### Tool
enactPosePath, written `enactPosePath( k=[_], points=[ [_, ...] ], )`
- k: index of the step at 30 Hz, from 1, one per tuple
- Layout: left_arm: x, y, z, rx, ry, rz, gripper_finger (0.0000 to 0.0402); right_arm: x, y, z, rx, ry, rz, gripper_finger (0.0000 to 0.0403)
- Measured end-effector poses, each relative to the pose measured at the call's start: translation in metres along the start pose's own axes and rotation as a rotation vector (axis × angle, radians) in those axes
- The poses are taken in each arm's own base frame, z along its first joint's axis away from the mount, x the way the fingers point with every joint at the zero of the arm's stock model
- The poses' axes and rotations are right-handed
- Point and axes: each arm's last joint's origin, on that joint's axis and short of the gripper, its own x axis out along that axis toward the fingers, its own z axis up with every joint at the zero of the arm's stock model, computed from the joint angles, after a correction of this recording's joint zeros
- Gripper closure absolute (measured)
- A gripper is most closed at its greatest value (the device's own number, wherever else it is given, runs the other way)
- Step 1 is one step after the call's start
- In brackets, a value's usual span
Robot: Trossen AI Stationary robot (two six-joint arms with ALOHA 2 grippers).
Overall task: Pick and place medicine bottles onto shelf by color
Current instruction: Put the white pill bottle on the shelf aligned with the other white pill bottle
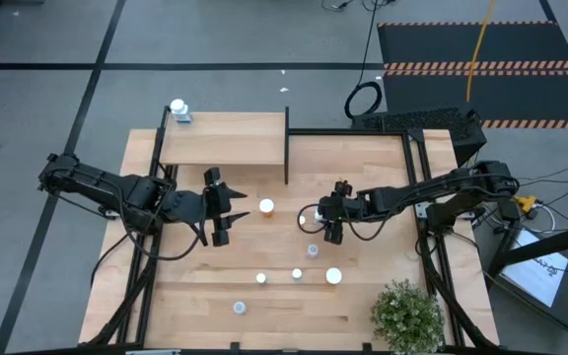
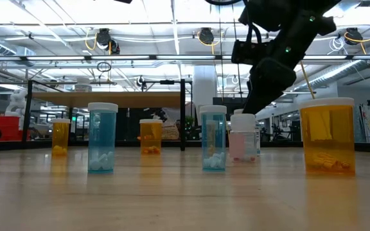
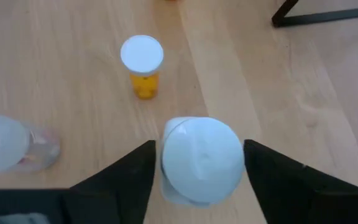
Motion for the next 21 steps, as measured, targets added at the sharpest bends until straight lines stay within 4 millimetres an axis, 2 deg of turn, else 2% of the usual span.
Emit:
enactPosePath(
  k=[6,9,12,16,21],
  points=[
    [0.0,0.0,0.0,0.001,0.0,0.0,0.0201,0.0,0.0,0.0,-0.04,-0.001,0.001,0.0227],
    [0.0,0.0,0.0,0.005,-0.001,0.0,0.0201,0.0,0.0,0.0,-0.063,-0.002,0.001,0.023],
    [0.0,0.0,0.0,0.006,-0.001,0.0,0.0201,-0.003,0.0,0.001,-0.085,-0.011,0.003,0.0213],
    [0.0,0.0,0.001,-0.002,-0.005,0.0,0.0201,-0.017,-0.003,0.006,-0.106,-0.076,0.011,0.0203],
    [0.003,-0.002,0.004,-0.027,-0.027,0.0,0.0201,-0.044,-0.009,0.012,-0.143,-0.175,0.017,0.0217]
  ],
)
